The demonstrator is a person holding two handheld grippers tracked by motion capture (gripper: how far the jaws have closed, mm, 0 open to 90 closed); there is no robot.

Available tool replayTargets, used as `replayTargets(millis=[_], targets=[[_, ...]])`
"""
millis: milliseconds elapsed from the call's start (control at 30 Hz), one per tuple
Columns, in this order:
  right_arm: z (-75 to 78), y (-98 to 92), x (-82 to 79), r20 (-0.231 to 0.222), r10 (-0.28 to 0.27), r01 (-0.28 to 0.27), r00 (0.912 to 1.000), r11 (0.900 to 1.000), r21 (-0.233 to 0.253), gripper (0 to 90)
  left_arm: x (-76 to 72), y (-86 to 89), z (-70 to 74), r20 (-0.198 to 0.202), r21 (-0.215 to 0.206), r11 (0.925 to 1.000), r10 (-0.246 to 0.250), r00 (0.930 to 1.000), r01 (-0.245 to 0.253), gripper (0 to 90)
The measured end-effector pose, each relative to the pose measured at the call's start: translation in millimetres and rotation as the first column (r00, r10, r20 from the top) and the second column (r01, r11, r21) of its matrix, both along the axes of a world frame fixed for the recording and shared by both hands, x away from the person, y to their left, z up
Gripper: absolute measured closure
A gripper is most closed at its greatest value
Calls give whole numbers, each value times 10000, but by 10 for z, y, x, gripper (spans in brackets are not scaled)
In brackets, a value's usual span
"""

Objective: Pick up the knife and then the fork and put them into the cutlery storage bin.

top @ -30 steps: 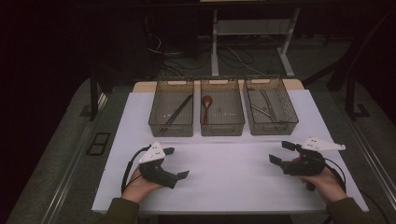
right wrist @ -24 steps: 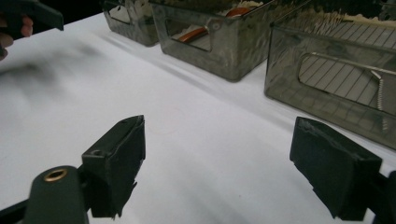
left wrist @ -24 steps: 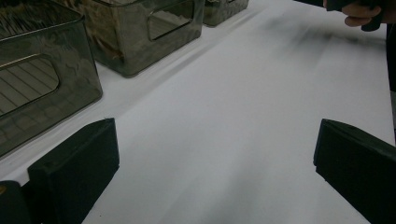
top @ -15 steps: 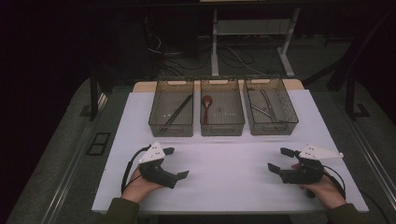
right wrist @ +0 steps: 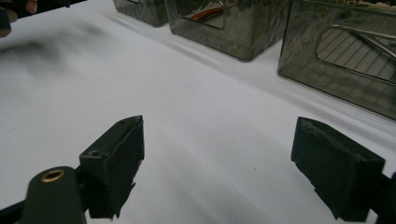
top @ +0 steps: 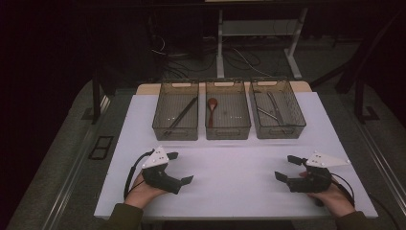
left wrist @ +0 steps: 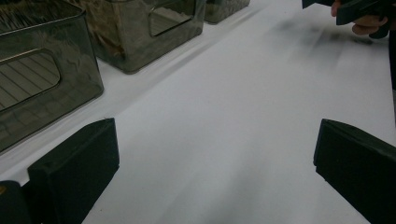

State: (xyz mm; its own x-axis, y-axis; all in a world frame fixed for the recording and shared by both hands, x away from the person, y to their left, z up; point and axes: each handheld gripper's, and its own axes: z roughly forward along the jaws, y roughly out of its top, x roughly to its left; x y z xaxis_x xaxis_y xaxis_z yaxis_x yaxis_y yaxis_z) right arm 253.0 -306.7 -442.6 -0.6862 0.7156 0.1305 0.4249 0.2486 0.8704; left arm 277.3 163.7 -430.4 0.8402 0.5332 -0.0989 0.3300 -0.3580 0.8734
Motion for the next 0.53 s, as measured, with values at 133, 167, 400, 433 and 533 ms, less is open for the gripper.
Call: replayTargets(millis=[133, 167, 400, 433, 533], targets=[[-12, 4, 5, -43, 68, -68, 10000, 10000, -7, 163, 1, -1, 1, 1, 1, 10000, 0, 10000, 0, 0], [-11, 2, 5, -31, 62, -62, 10000, 10000, 3, 163, 0, -1, 1, 1, -8, 10000, 1, 10000, -1, 0], [-6, -1, 4, -29, 41, -41, 10000, 10000, 61, 163, 0, -2, 2, 1, 3, 10000, -3, 10000, 3, 0], [-6, -1, 5, -28, 54, -53, 10000, 10000, 51, 163, -2, -4, 0, -22, -15, 10000, 14, 10000, -14, 0], [-5, 2, 5, -26, 53, -53, 10000, 10000, 68, 163, 0, -5, 1, -1, -3, 10000, -2, 10000, 2, 0]])
